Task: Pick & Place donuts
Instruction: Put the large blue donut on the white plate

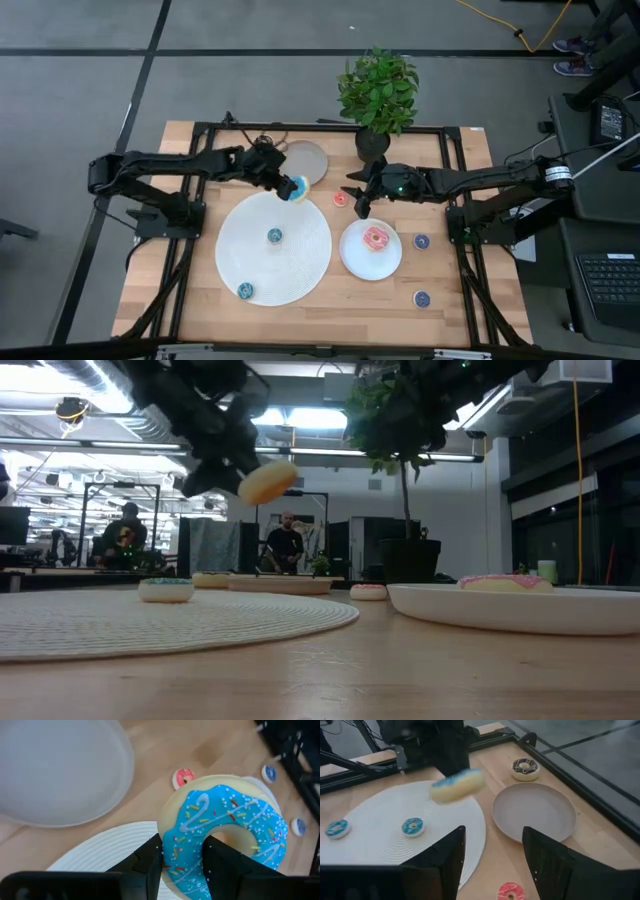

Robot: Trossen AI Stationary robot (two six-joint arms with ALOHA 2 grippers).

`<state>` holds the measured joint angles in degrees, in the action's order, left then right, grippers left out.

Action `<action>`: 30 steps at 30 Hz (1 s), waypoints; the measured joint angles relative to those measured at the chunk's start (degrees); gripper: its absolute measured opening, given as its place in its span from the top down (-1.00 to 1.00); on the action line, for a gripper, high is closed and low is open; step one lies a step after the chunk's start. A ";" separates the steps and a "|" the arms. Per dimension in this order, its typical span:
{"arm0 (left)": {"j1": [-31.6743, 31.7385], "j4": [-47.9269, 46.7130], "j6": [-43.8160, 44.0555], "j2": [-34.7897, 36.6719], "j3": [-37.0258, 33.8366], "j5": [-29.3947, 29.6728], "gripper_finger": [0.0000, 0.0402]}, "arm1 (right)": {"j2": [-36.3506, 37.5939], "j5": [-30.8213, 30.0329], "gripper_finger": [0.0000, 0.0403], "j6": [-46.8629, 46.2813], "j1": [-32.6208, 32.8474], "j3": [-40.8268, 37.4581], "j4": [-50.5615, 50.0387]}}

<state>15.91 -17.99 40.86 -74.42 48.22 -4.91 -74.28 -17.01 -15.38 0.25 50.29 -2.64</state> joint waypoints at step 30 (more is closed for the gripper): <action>-14.09 -0.26 -12.44 -38.51 33.27 0.88 0.40 | 10.64 -2.45 0.02 5.27 5.03 0.01 -0.06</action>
<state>1.82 -18.25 28.43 -112.93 81.49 -4.02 -63.64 -19.46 -10.11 5.29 50.30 -2.71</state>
